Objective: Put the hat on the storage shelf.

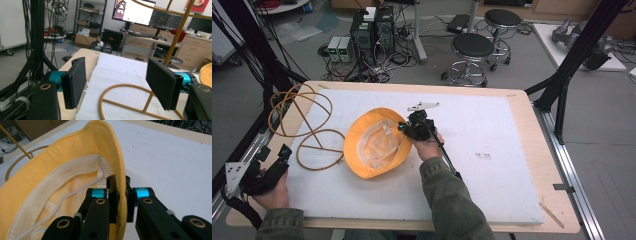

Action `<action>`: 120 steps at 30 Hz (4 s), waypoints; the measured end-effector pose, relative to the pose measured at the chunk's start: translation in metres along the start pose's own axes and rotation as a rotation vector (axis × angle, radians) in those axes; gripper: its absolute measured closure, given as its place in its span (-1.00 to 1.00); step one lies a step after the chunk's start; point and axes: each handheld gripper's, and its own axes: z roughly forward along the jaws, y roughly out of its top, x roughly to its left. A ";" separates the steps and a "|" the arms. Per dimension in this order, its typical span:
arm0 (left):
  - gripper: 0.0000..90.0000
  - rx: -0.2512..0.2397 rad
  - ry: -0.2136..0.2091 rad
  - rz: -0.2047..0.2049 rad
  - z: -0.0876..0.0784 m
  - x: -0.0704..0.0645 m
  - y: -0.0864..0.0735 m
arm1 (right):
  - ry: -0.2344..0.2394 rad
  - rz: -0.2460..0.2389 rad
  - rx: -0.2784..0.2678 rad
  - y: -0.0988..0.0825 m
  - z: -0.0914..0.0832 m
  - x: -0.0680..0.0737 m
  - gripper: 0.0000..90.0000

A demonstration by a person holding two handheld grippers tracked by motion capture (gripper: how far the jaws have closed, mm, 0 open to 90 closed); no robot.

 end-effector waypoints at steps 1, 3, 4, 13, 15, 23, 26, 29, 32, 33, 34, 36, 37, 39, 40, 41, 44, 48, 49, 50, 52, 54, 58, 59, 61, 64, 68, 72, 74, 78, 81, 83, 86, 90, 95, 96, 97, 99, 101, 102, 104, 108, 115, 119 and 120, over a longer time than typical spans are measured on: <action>-0.27 0.000 -0.001 0.000 0.000 0.000 0.000 | 0.002 -0.004 -0.009 0.000 -0.001 0.000 0.91; -0.27 0.000 -0.001 0.000 0.000 0.000 0.000 | 0.008 -0.009 -0.037 0.001 -0.003 0.002 0.92; -0.27 -0.001 -0.001 0.001 0.000 0.000 0.000 | 0.007 -0.013 -0.049 0.002 -0.003 0.002 0.92; -0.27 0.000 -0.004 -0.001 0.001 -0.001 0.000 | -0.049 0.002 -0.173 0.009 -0.020 -0.002 0.92; -0.27 0.000 -0.004 0.000 0.001 -0.001 0.000 | -0.068 -0.009 -0.196 0.010 -0.023 -0.002 0.92; -0.27 0.000 -0.006 0.000 0.001 -0.001 0.000 | -0.086 -0.010 -0.317 0.014 -0.031 0.001 0.92; -0.27 -0.001 -0.007 0.000 0.001 -0.002 0.000 | -0.072 0.006 -0.372 0.015 -0.033 0.000 0.92; -0.27 -0.002 -0.008 -0.010 0.001 -0.001 -0.001 | -0.040 0.029 -0.446 0.017 -0.036 0.000 0.92; -0.27 -0.003 -0.006 -0.017 0.001 0.000 -0.001 | -0.026 0.035 -0.474 0.020 -0.037 -0.001 0.92; -0.27 -0.003 -0.005 -0.017 0.001 0.000 -0.001 | -0.024 0.039 -0.480 0.021 -0.037 -0.001 0.92; -0.27 -0.003 -0.005 -0.018 0.001 0.000 -0.001 | -0.019 0.041 -0.490 0.022 -0.037 -0.001 0.92; -0.27 -0.002 -0.006 -0.017 0.001 0.000 -0.001 | -0.005 0.038 -0.506 0.027 -0.037 -0.002 0.92; -0.27 -0.003 -0.006 -0.016 0.001 0.000 -0.001 | 0.004 0.035 -0.522 0.031 -0.037 -0.001 0.92; -0.27 -0.005 -0.006 -0.019 0.002 0.000 -0.001 | 0.015 0.027 -0.538 0.037 -0.038 0.000 0.92; -0.27 -0.005 -0.007 -0.025 0.001 0.000 -0.001 | 0.019 0.019 -0.561 0.041 -0.038 0.001 0.92; -0.27 -0.005 -0.008 -0.032 0.001 0.001 -0.001 | 0.026 0.019 -0.571 0.044 -0.038 0.002 0.92; -0.27 -0.008 -0.009 -0.050 0.001 0.002 -0.001 | 0.052 0.015 -0.607 0.054 -0.037 0.004 0.92; -0.27 -0.010 -0.006 -0.057 0.001 0.003 -0.001 | 0.085 -0.008 -0.636 0.066 -0.033 0.011 0.92; -0.27 -0.011 -0.007 -0.057 0.001 0.003 -0.001 | 0.094 -0.018 -0.643 0.070 -0.032 0.014 0.92; -0.27 -0.011 -0.006 -0.056 0.001 0.003 -0.001 | 0.097 -0.028 -0.650 0.073 -0.031 0.015 0.92; -0.27 -0.009 -0.006 -0.058 0.001 0.003 -0.001 | 0.107 -0.033 -0.663 0.080 -0.030 0.018 0.92; -0.27 -0.011 -0.007 -0.059 0.002 0.003 -0.002 | 0.104 -0.046 -0.672 0.086 -0.028 0.021 0.92; -0.27 -0.012 -0.007 -0.059 0.002 0.003 -0.001 | 0.101 -0.063 -0.688 0.100 -0.030 0.025 0.92; -0.27 -0.013 -0.007 -0.059 0.002 0.003 -0.001 | 0.101 -0.068 -0.693 0.103 -0.030 0.026 0.92; -0.27 -0.013 -0.007 -0.057 0.002 0.003 -0.001 | 0.099 -0.078 -0.698 0.109 -0.031 0.028 0.92; -0.27 -0.015 -0.008 -0.058 0.002 0.003 -0.001 | 0.089 -0.091 -0.710 0.120 -0.032 0.032 0.92; -0.27 -0.009 -0.009 -0.061 0.002 0.003 -0.002 | 0.066 -0.119 -0.705 0.130 -0.029 0.040 0.92; -0.27 -0.011 -0.012 -0.065 0.002 0.003 -0.002 | 0.048 -0.133 -0.699 0.138 -0.024 0.048 0.92; -0.27 -0.012 -0.011 -0.064 0.001 0.003 -0.002 | 0.028 -0.150 -0.699 0.143 -0.022 0.052 0.92; -0.27 -0.011 -0.009 -0.068 0.002 0.003 -0.002 | 0.004 -0.160 -0.703 0.151 -0.017 0.059 0.92; -0.27 -0.011 -0.011 -0.071 0.002 0.003 -0.002 | -0.007 -0.175 -0.700 0.157 -0.012 0.068 0.92; -0.27 -0.013 -0.012 -0.070 0.002 0.003 -0.002 | -0.014 -0.187 -0.710 0.161 -0.009 0.075 0.92; -0.27 -0.011 -0.013 -0.073 0.002 0.003 -0.002 | -0.006 -0.196 -0.713 0.166 -0.004 0.085 0.92; -0.27 -0.014 -0.010 -0.076 0.002 0.004 -0.002 | -0.005 -0.212 -0.713 0.172 0.002 0.096 0.92; -0.27 -0.014 -0.012 -0.081 0.002 0.004 -0.002 | 0.021 -0.211 -0.708 0.178 0.010 0.108 0.92; -0.27 -0.014 -0.013 -0.081 0.002 0.004 -0.002 | 0.024 -0.214 -0.706 0.179 0.011 0.110 0.92; -0.27 -0.015 -0.012 -0.080 0.002 0.005 -0.002 | 0.029 -0.219 -0.704 0.179 0.013 0.114 0.92; -0.27 -0.014 -0.012 -0.080 0.002 0.005 -0.003 | 0.046 -0.220 -0.707 0.180 0.015 0.118 0.92; -0.27 -0.014 -0.012 -0.082 0.003 0.005 -0.003 | 0.074 -0.213 -0.713 0.180 0.017 0.124 0.92; -0.27 -0.014 -0.011 -0.084 0.003 0.005 -0.003 | 0.085 -0.214 -0.715 0.180 0.017 0.126 0.92; -0.27 -0.013 -0.010 -0.081 0.002 0.005 -0.003 | 0.117 -0.228 -0.715 0.179 0.018 0.135 0.91; -0.27 -0.015 -0.008 -0.083 0.002 0.005 -0.003 | 0.167 -0.250 -0.700 0.178 0.019 0.147 0.91; -0.27 -0.015 -0.009 -0.085 0.002 0.006 -0.003 | 0.260 -0.302 -0.666 0.170 0.019 0.173 0.91; -0.27 -0.019 -0.009 -0.090 0.002 0.006 -0.002 | 0.335 -0.318 -0.631 0.157 0.026 0.189 0.91; -0.27 -0.019 -0.009 -0.090 0.002 0.006 -0.002 | 0.346 -0.321 -0.622 0.154 0.028 0.192 0.90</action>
